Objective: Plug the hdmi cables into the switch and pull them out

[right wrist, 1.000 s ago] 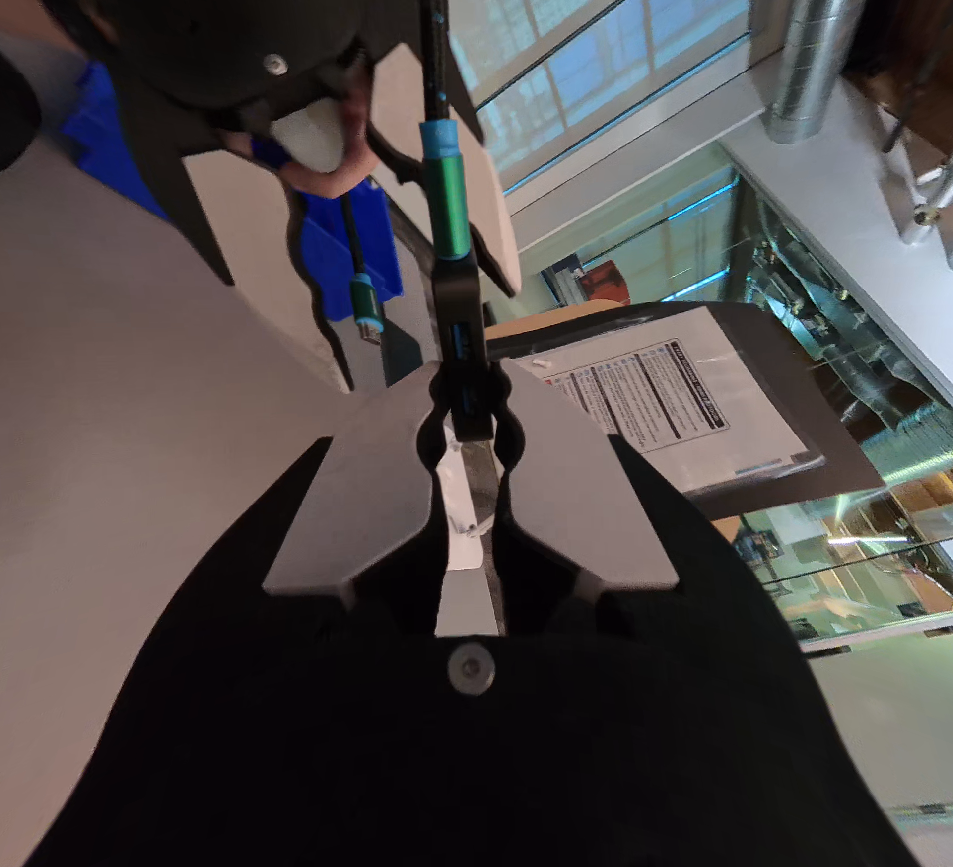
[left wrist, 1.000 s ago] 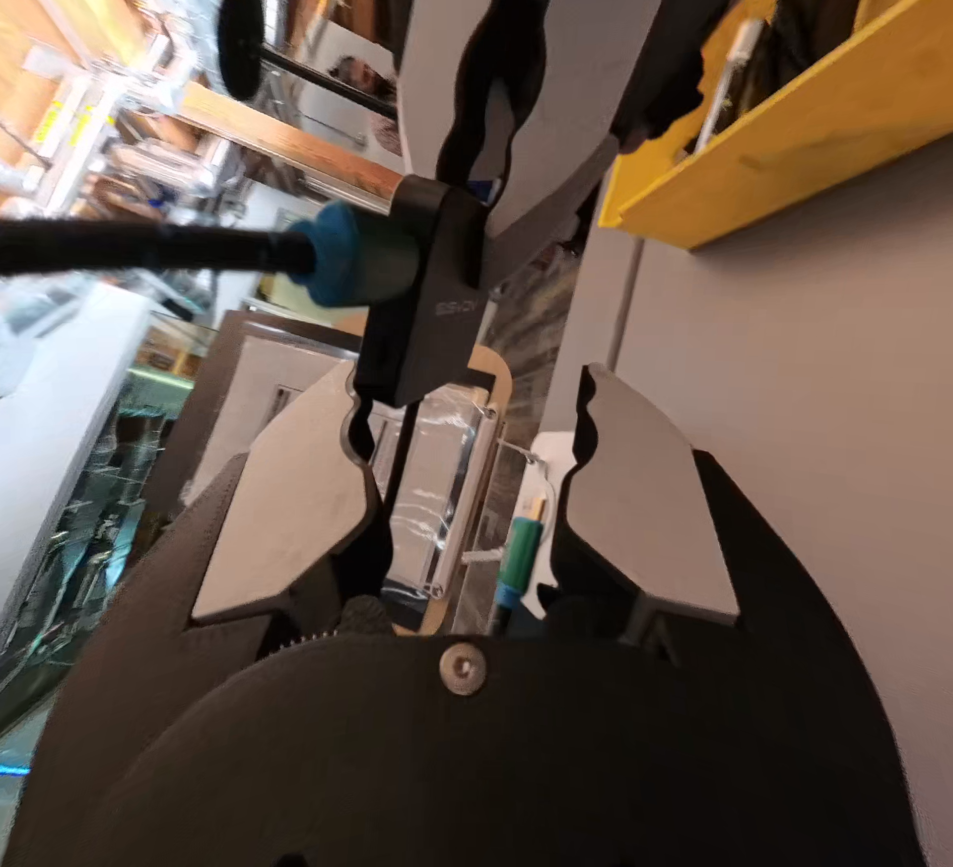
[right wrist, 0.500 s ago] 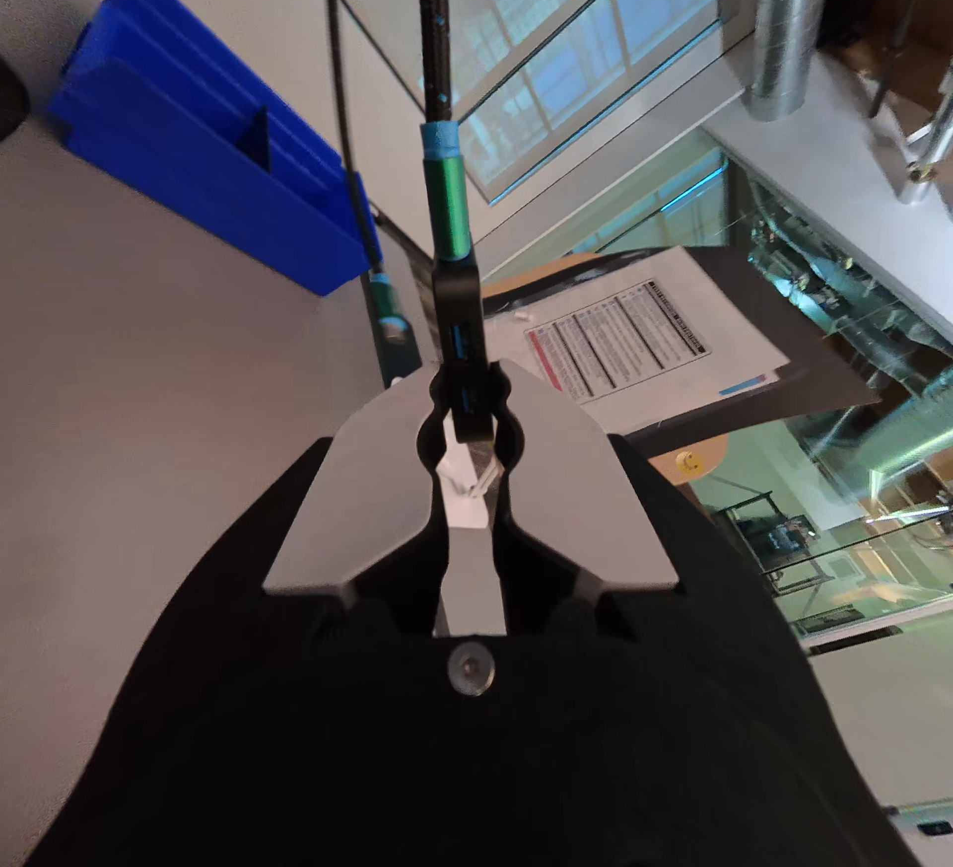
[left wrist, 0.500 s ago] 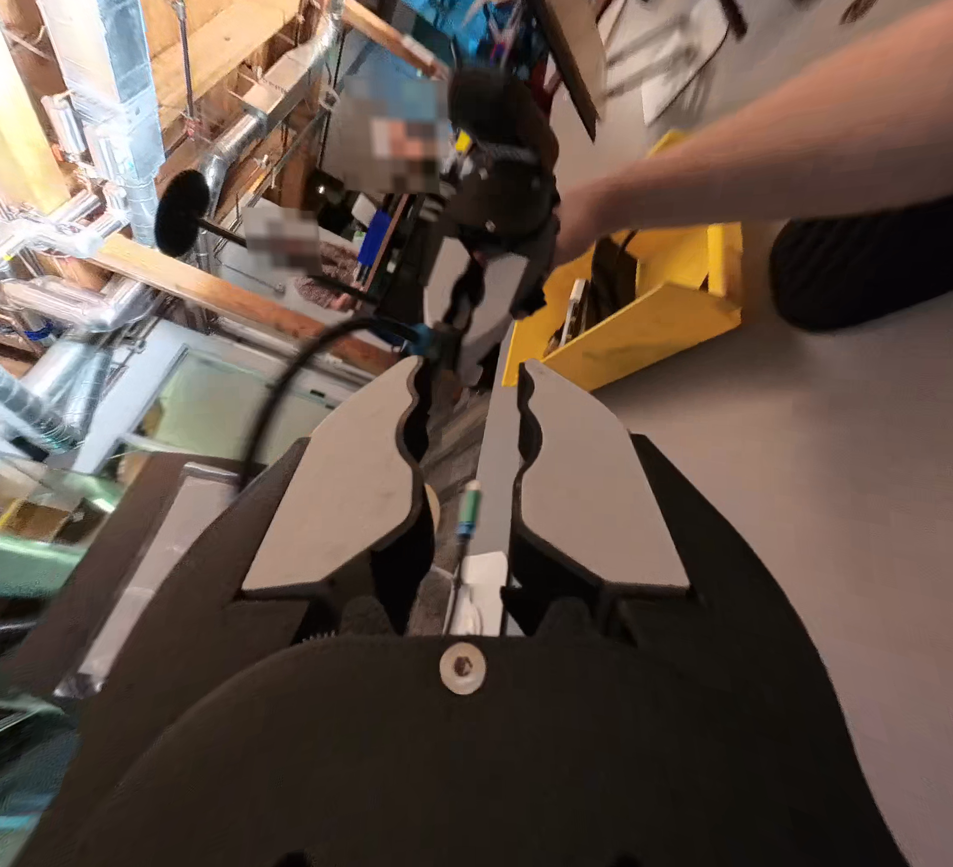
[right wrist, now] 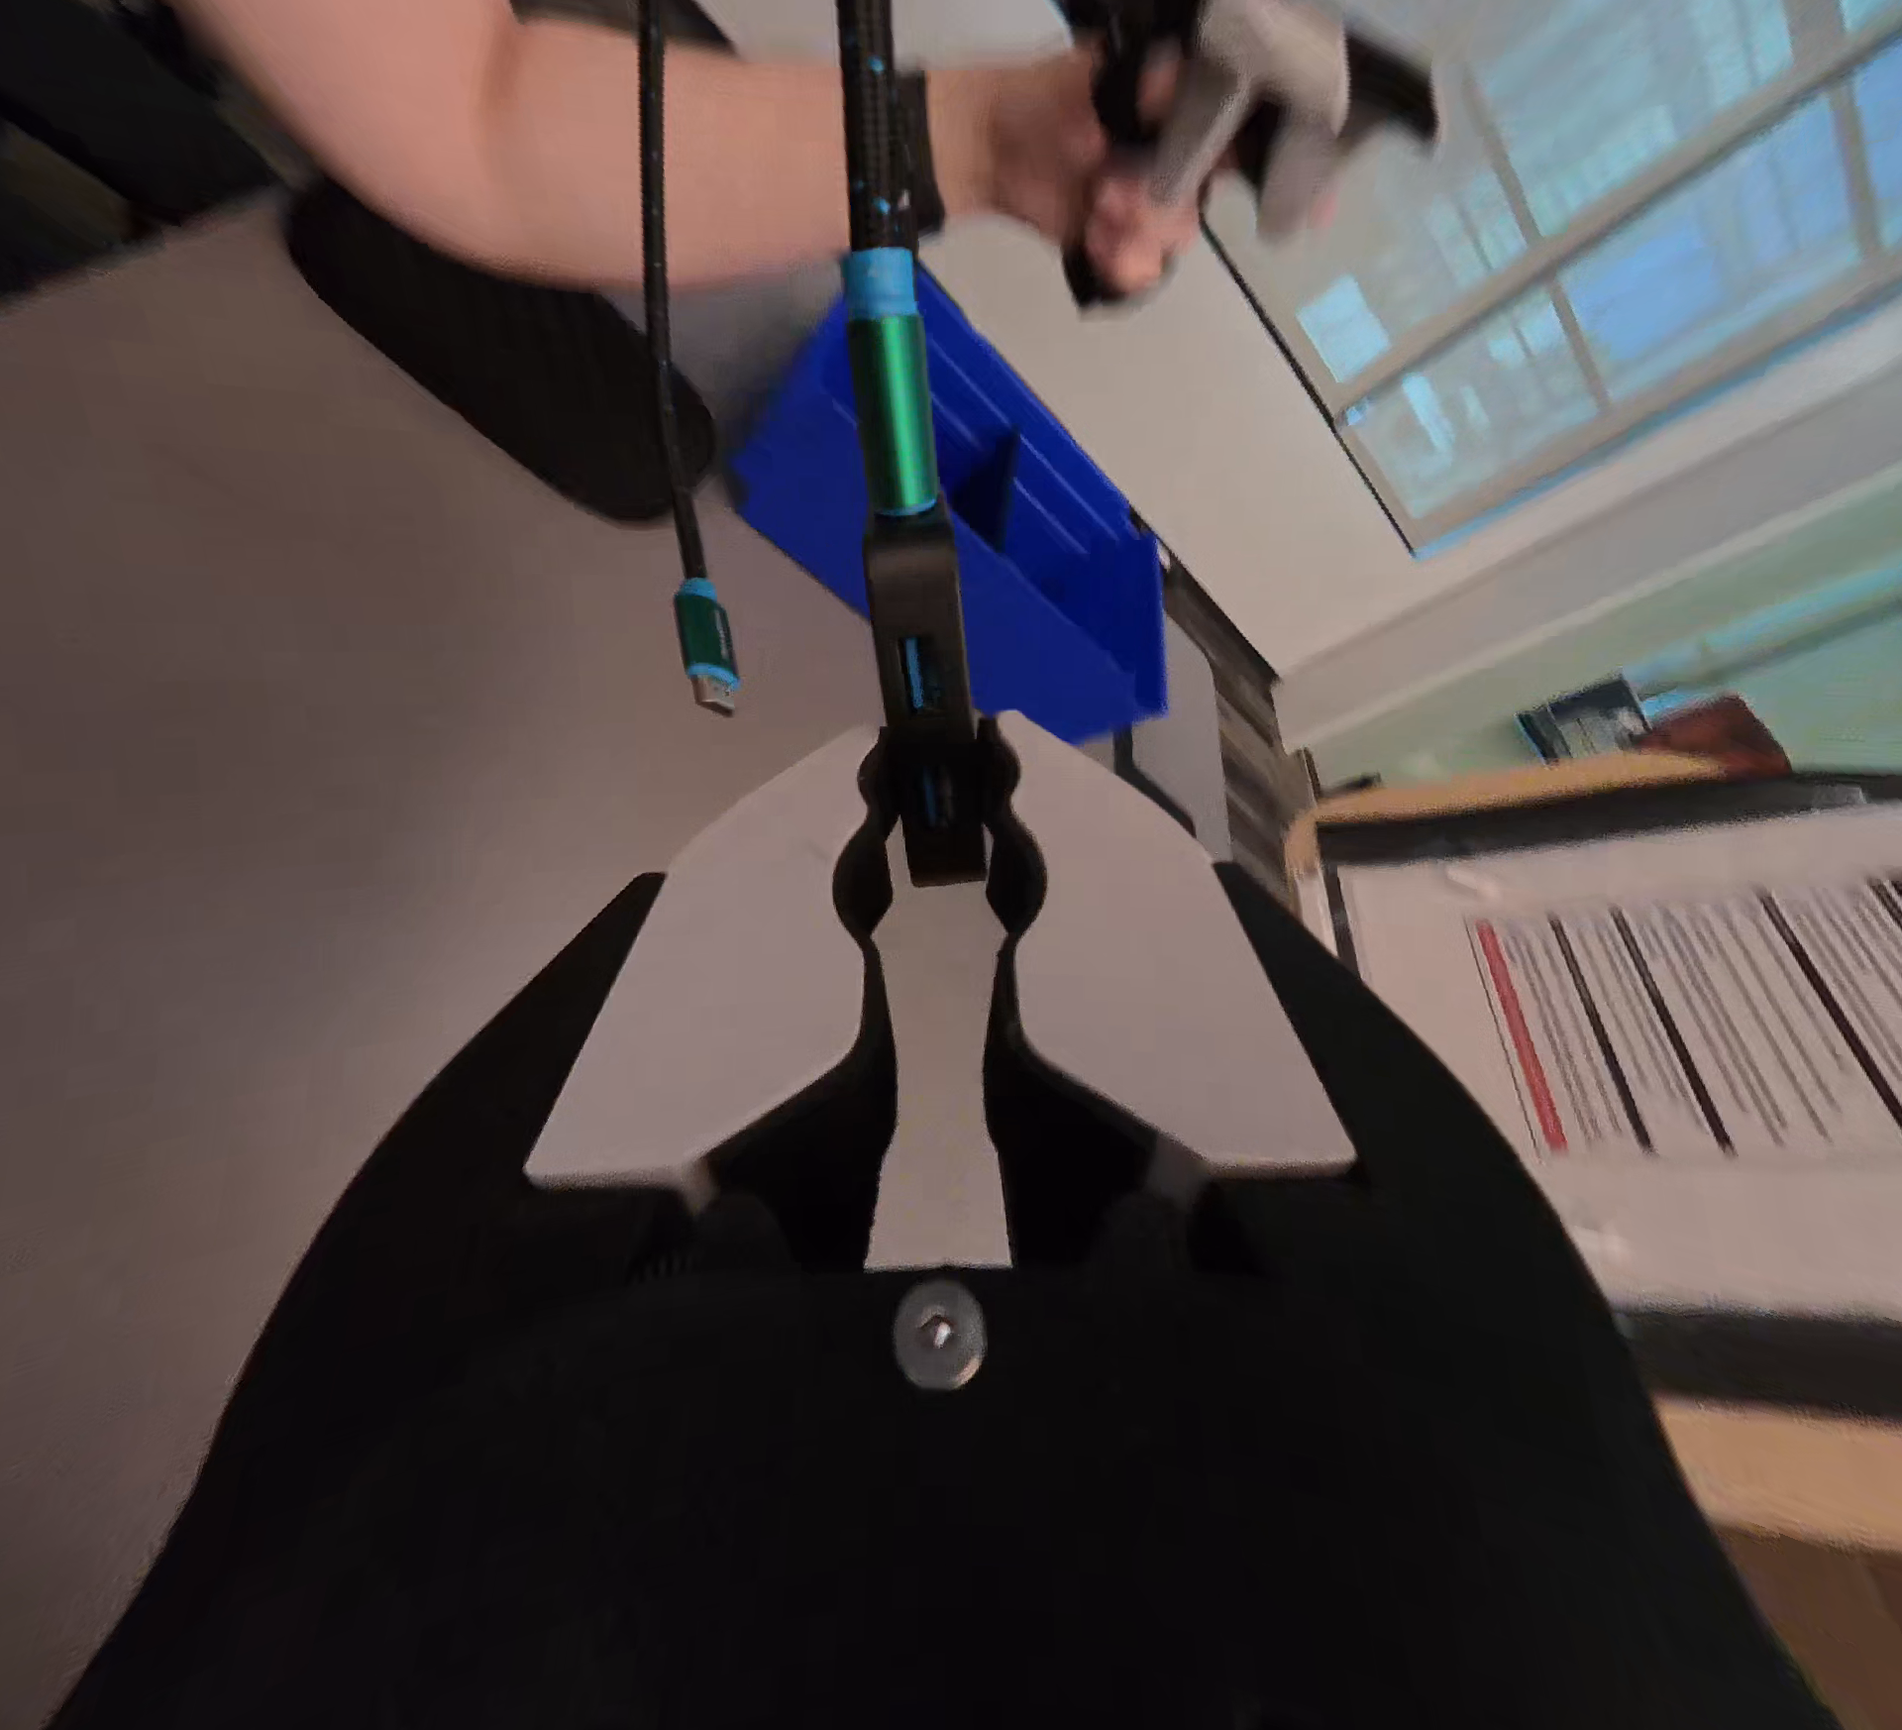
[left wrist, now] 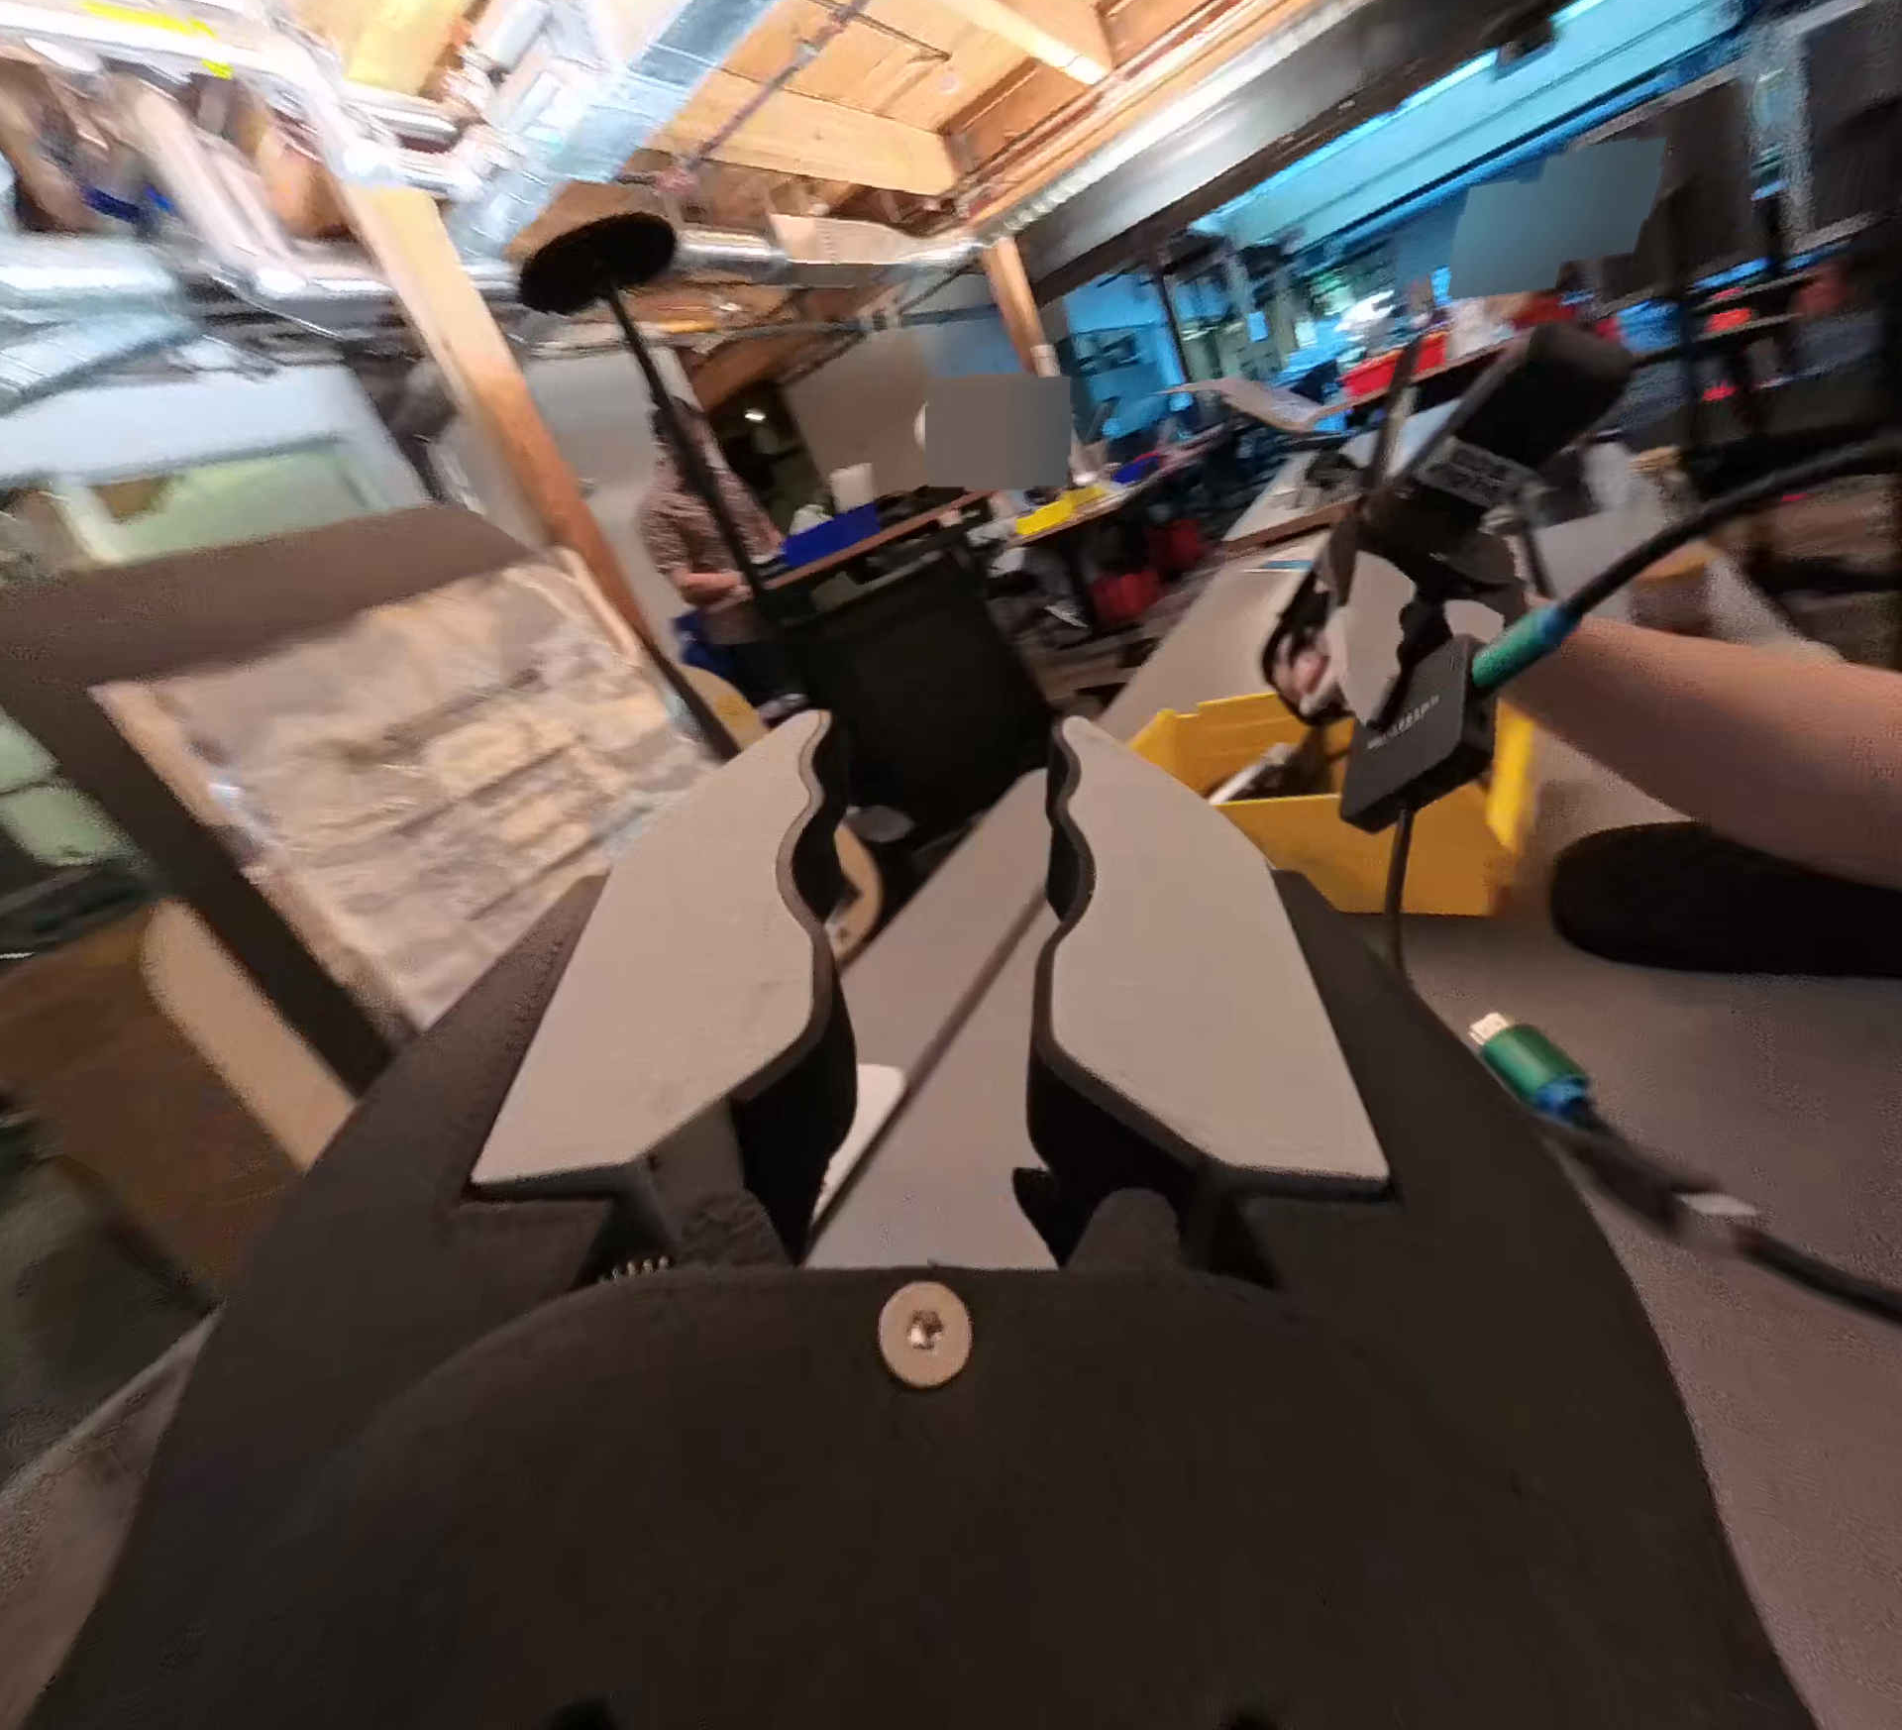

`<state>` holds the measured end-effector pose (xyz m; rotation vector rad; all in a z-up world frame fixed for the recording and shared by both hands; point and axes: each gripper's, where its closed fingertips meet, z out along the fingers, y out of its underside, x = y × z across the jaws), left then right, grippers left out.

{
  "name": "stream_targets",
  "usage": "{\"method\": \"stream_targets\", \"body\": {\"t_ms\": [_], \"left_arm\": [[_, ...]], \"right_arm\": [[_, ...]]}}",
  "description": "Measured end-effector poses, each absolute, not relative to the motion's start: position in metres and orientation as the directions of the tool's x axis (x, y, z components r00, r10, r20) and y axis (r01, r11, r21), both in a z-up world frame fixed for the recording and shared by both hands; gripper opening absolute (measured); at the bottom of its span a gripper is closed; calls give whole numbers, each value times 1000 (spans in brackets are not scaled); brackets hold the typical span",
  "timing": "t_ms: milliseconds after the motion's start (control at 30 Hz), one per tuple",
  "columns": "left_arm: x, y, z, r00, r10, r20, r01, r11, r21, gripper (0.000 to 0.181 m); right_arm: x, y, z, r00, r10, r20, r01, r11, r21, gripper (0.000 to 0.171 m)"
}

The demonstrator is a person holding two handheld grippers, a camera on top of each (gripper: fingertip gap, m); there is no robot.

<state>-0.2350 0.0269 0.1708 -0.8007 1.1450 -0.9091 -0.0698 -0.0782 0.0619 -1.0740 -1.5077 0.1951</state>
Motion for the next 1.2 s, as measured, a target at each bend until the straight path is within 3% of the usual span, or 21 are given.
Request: {"method": "stream_targets", "body": {"t_ms": [267,367,500,667,933,1000,1200], "left_arm": [[-136,-7,93,-110,-873,-475,21,476,-879,40],[-116,-49,81,-253,-832,-494,53,497,-866,42],[-103,-77,86,-246,-790,-561,130,547,-827,33],[-101,-97,87,-273,-753,-599,143,584,-799,34],[-102,-112,106,-180,-718,-672,241,630,-738,14],[-101,-115,109,-137,-699,-702,273,655,-705,16],[-96,-111,104,-125,-691,-712,235,677,-698,13]], "right_arm": [[-106,-102,100,173,732,660,116,650,-751,16],[-107,-97,104,214,726,654,67,657,-751,16],[-108,-100,108,217,753,621,-31,641,-767,16],[-105,-97,110,242,740,628,-25,652,-758,16],[-115,-96,103,234,735,637,-33,661,-750,17],[-115,-97,104,234,735,636,-64,664,-745,17],[-114,-90,97,241,729,641,-24,665,-747,17]]}}
